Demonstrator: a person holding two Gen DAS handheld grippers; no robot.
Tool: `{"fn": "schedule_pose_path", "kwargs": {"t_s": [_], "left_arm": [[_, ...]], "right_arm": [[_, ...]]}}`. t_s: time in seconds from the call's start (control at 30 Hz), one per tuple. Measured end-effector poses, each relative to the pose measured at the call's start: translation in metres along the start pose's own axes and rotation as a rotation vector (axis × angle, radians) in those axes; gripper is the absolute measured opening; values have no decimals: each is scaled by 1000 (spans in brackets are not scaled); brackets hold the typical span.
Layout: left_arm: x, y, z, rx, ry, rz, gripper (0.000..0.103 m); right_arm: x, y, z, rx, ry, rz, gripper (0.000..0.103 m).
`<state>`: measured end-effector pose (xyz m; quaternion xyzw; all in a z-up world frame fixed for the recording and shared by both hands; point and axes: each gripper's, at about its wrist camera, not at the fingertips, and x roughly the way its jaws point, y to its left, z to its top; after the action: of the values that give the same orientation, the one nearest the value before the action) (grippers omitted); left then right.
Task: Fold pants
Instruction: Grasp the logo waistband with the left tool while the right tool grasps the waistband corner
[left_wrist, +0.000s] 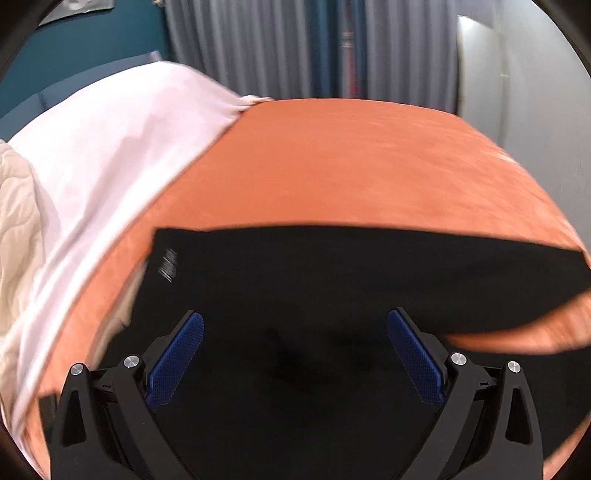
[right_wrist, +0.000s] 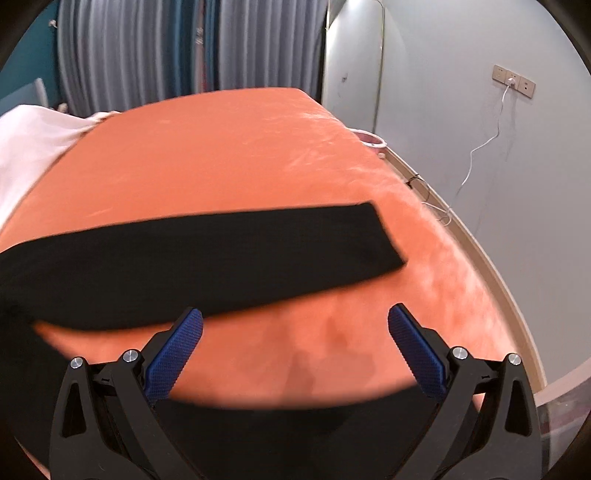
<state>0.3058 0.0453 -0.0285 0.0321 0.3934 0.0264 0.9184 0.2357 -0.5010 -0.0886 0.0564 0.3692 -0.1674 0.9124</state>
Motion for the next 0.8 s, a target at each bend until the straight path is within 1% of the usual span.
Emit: {"fn": "schedule_pose_path", "kwargs": {"t_s": [0.03, 0.07, 0.2, 0.23, 0.37, 0.4, 0.47, 0.53, 0.6, 0.63, 0.67, 0.7, 0.73, 0.77, 0.8], "left_arm": [[20, 20, 16, -26, 14, 40, 97], [34, 35, 27, -43, 29, 66, 97], [94, 105, 64, -133, 116, 199, 97], [108, 124, 70, -174, 131, 211, 97], [150, 172, 79, -306, 218, 193, 97], [157, 177, 78, -331, 233, 182, 97], [176, 179, 75, -343, 281, 150, 97], [191, 178, 74, -319, 318, 145, 97], [198, 171, 71, -278, 320, 140, 97], [200, 168, 71, -263, 316, 134, 95], [202, 164, 71, -248, 310, 114, 82], [204, 163, 71, -238, 315, 99, 74], [207, 160, 72, -231, 322, 101, 74], [208, 156, 74, -222, 317, 115, 70], [209, 153, 75, -214, 316, 108, 61]], "right_arm": [[12, -8, 9, -1, 8, -15, 98], [34, -21, 24, 10, 32, -41, 98], [84, -56, 55, 84, 77, -72, 98], [93, -63, 61, 108, 85, -73, 98], [126, -80, 77, 193, 131, -31, 98], [131, -80, 80, 196, 137, -29, 98], [140, -78, 83, 190, 148, -30, 98], [149, -76, 87, 178, 164, -33, 98], [156, -73, 89, 171, 183, -45, 98], [161, -73, 90, 171, 196, -47, 98], [167, -75, 91, 174, 206, -44, 98], [171, -75, 91, 180, 220, -40, 98], [174, -75, 90, 183, 229, -39, 98], [177, -75, 90, 183, 236, -32, 98], [179, -75, 90, 181, 239, -26, 98]]}}
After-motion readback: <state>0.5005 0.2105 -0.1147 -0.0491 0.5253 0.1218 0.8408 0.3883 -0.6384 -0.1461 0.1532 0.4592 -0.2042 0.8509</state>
